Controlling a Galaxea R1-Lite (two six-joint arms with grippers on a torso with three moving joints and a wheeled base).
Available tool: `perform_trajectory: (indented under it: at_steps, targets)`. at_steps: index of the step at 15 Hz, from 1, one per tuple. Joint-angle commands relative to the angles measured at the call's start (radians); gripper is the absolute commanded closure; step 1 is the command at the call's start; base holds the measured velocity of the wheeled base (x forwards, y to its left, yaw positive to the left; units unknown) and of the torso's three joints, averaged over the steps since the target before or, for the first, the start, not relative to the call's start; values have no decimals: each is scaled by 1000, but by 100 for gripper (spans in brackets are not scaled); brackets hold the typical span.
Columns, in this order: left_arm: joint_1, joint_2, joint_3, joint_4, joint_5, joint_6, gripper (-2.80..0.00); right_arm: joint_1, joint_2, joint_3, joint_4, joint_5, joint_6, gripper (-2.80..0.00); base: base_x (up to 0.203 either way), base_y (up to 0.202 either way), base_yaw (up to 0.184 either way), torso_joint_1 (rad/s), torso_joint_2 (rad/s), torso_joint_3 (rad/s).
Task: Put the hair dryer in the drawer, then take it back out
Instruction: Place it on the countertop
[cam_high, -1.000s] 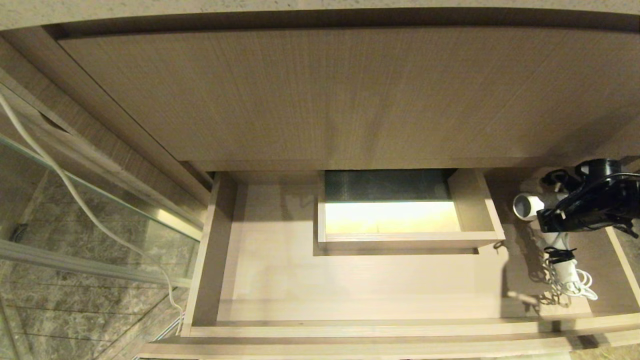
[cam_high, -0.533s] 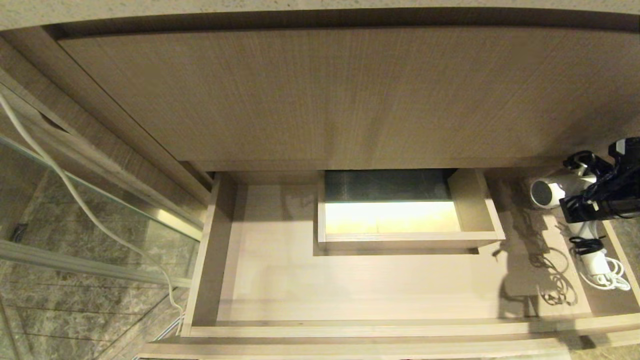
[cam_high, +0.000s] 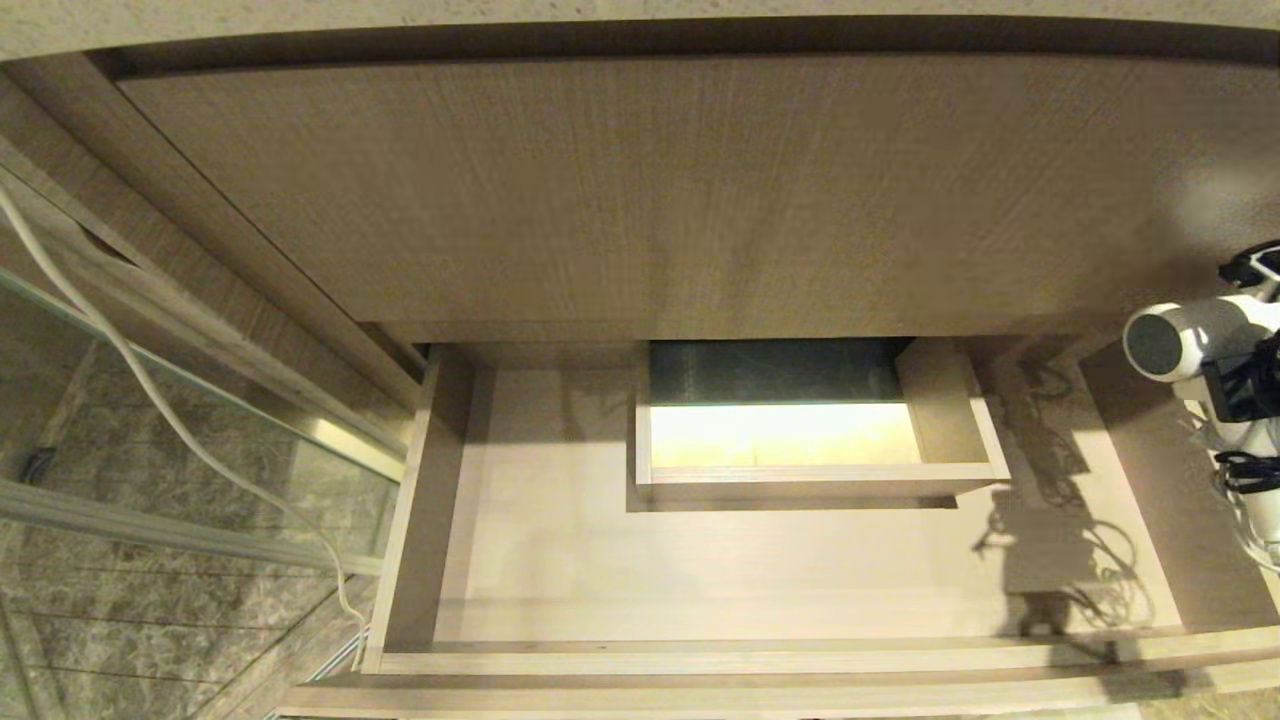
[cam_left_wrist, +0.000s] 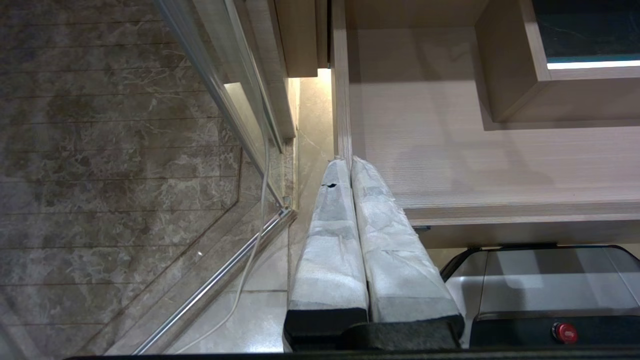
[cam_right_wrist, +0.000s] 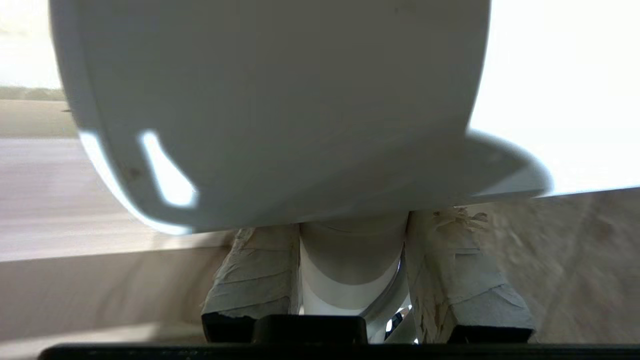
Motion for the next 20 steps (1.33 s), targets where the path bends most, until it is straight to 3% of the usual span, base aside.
perform_trajectory:
  at_steps: [1,7,14,20]
  targets:
    - [0,-1,0,0,0,-1,0,-1,-136,48,0,1,-2,0,0,0,0,0,0,0]
    - [0,-2,0,0,0,-2,0,-5,-353,163,2,0,6,0,0,0,0,41,-46,-18]
    - [0,-2,0,0,0,-2,0,-8,-471,214,0,0,7,0,0,0,0,177,-455,-187]
    - [0,-2,-1,0,0,0,0,-12,-536,203,-24,1,7,0,0,0,0,391,-506,-227]
